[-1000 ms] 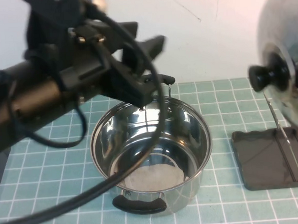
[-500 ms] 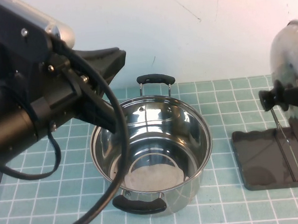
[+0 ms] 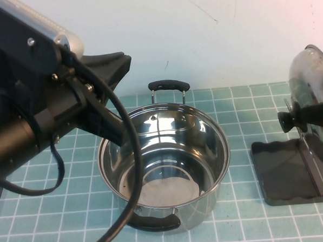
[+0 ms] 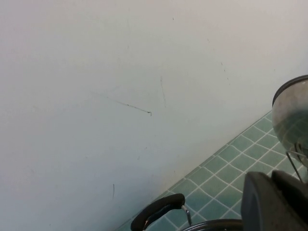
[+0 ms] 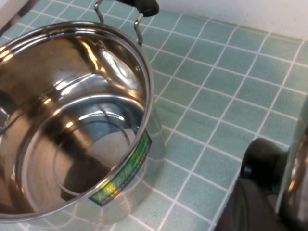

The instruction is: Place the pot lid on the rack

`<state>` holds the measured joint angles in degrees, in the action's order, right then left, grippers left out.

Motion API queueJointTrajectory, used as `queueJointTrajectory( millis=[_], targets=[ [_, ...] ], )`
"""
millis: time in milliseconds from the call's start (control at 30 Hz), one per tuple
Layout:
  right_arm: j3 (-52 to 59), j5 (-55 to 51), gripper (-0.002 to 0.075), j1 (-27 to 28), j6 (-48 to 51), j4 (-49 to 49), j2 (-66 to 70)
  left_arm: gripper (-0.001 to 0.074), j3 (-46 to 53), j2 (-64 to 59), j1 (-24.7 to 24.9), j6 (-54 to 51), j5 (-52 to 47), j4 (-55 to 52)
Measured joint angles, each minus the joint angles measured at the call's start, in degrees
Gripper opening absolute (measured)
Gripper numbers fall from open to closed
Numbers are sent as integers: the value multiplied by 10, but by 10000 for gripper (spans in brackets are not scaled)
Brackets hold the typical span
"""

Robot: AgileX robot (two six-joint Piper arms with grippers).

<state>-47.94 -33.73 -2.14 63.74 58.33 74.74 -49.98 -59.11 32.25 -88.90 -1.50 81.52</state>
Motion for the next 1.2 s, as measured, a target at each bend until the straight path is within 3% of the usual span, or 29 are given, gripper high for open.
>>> queueJointTrajectory(
  millis=[167, 400, 567, 667, 800, 967, 1200],
  targets=[
    [0, 0, 136, 0, 9, 0, 0, 1, 0, 0, 0, -5, 2, 0],
    [0, -3, 376, 4, 13, -11, 0, -1, 0, 0, 0, -23, 4, 0],
    [0, -45, 430, 36, 3, -26, -12, -1, 0, 8, 0, -75, 44, 0],
    [0, -70, 421, 64, -10, -28, -43, -1, 0, 26, 0, -84, 82, 8],
    [0, -79, 375, 101, -12, -31, -118, -1, 1, 71, 0, -92, 168, 100],
    [0, -85, 309, 118, -13, -40, -234, -1, 46, 148, 0, -202, 278, 181],
    [2, -103, 158, 119, -13, -63, -385, -1, 176, 299, 0, -207, 277, 196]
  ],
)
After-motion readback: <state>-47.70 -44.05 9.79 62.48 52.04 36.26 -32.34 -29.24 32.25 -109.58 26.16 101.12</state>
